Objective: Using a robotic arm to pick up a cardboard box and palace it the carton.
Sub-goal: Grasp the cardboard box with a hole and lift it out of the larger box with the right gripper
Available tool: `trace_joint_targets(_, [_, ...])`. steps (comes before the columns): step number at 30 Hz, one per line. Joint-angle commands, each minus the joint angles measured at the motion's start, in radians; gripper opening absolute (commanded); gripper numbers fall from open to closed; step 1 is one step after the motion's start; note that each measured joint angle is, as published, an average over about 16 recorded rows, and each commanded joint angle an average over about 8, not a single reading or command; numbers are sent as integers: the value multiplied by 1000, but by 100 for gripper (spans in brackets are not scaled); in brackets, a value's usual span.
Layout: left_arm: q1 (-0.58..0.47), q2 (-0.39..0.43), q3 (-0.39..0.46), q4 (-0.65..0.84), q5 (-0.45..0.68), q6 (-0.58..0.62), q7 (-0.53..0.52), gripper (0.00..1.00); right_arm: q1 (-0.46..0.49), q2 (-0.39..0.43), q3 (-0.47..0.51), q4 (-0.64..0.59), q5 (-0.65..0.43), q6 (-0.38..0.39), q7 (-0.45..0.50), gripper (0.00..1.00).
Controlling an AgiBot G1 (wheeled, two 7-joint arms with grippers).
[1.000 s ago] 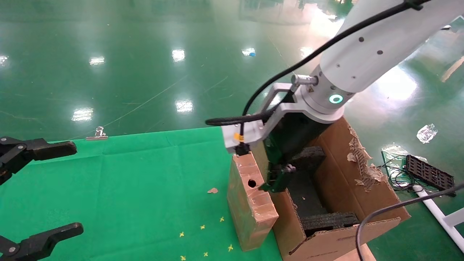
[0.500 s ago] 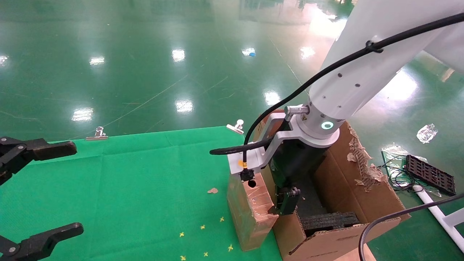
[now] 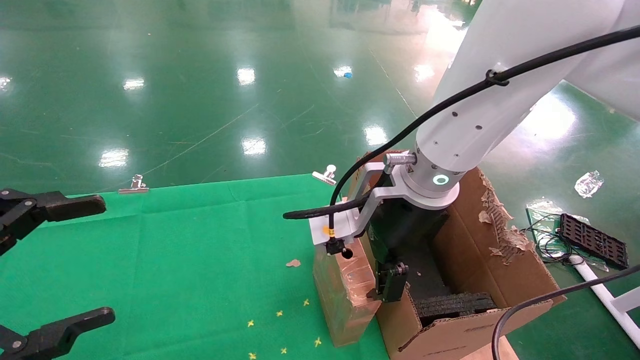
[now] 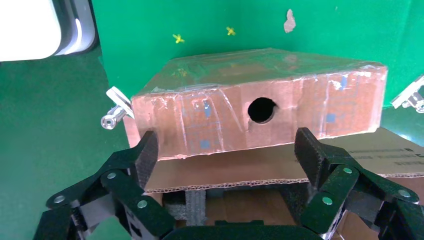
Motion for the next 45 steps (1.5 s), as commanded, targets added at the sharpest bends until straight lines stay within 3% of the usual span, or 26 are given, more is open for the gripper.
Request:
trace_joint_targets(1, [0, 0, 0, 0, 0, 0, 0, 100, 2, -2, -3, 0, 0, 1, -1, 100])
trace_joint_targets(5, [0, 0, 0, 0, 0, 0, 0, 100, 24, 11, 1, -6, 10, 1, 41, 100])
trace_joint_targets(10, [0, 0, 1, 0, -1, 0, 0, 100, 48, 20, 2, -52, 38, -4, 213, 100])
trace_joint_targets(14, [0, 0, 1, 0, -1, 0, 1, 100, 43, 10, 4, -146, 89, -13, 369, 100])
trace_joint_targets(19, [0, -1, 1, 0, -1, -1, 1, 100, 17, -14, 9, -302, 169, -32, 480, 100])
trace_joint_targets(27, [0, -1, 2, 0, -1, -1, 1, 100, -21, -79, -16, -483, 206, -47, 579, 100])
trace_joint_targets(41, [-1, -1, 3, 0, -2, -1, 1, 100, -107, -189, -84, -595, 168, -36, 639, 100])
trace_joint_targets(43, [-1, -1, 3, 0, -2, -1, 2, 100, -114, -198, -88, -602, 166, -34, 639, 91])
trace_joint_targets(45, [-1, -1, 3, 0, -2, -1, 2, 100, -120, -206, -93, -606, 162, -34, 638, 72])
